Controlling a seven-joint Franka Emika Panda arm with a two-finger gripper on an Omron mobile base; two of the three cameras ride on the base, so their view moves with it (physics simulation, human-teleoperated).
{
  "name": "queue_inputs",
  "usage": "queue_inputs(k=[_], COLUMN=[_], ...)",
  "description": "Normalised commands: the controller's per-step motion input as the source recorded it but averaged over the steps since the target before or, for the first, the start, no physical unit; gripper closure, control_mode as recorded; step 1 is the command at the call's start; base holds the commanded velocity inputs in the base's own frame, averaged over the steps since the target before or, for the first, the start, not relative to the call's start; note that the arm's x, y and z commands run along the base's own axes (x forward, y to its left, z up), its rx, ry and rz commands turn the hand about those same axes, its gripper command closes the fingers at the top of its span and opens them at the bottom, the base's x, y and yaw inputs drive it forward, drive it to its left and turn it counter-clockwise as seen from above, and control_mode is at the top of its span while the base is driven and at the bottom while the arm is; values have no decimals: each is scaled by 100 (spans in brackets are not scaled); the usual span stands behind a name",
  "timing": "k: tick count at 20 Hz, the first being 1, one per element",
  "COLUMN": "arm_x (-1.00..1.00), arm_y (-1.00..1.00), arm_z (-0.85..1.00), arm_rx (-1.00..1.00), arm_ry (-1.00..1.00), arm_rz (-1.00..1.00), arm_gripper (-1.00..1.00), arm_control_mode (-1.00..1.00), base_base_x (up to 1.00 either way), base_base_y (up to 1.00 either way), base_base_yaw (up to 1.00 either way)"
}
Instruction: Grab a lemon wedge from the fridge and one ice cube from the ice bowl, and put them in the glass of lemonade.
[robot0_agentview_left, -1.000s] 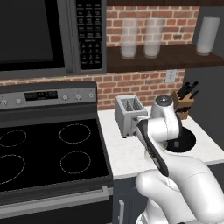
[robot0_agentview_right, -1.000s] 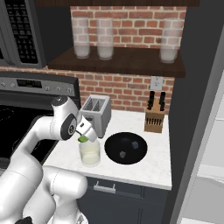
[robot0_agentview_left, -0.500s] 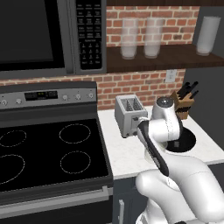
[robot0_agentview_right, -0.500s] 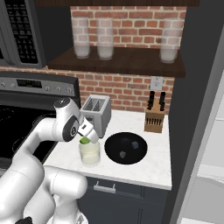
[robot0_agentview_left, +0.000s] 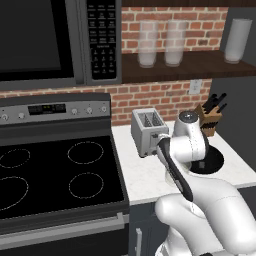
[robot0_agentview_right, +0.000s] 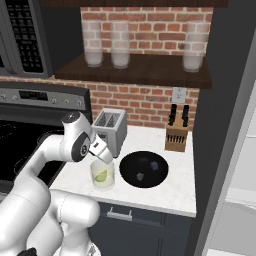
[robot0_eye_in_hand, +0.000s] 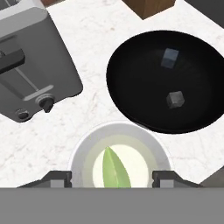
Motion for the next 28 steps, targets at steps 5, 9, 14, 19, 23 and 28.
queue_inputs(k=[5, 9, 14, 19, 23, 28], arm_x=[0, 0, -4, -29, -3, 0], arm_y=[0, -1, -10, -21, -36, -48], arm_z=[0, 12, 32, 22, 5, 5], arm_rx=[0, 1, 7, 9, 6, 6], arm_ry=[0, 0, -1, 0, 0, 0], arm_rz=[0, 0, 0, 0, 0, 0], arm_gripper=[-100, -100, -100, -100, -100, -100], arm_control_mode=[-100, -100, -100, -100, -100, -100], base_base_x=[0, 0, 0, 0, 0, 0], base_base_y=[0, 0, 0, 0, 0, 0], base_base_yaw=[0, 0, 0, 0, 0, 0])
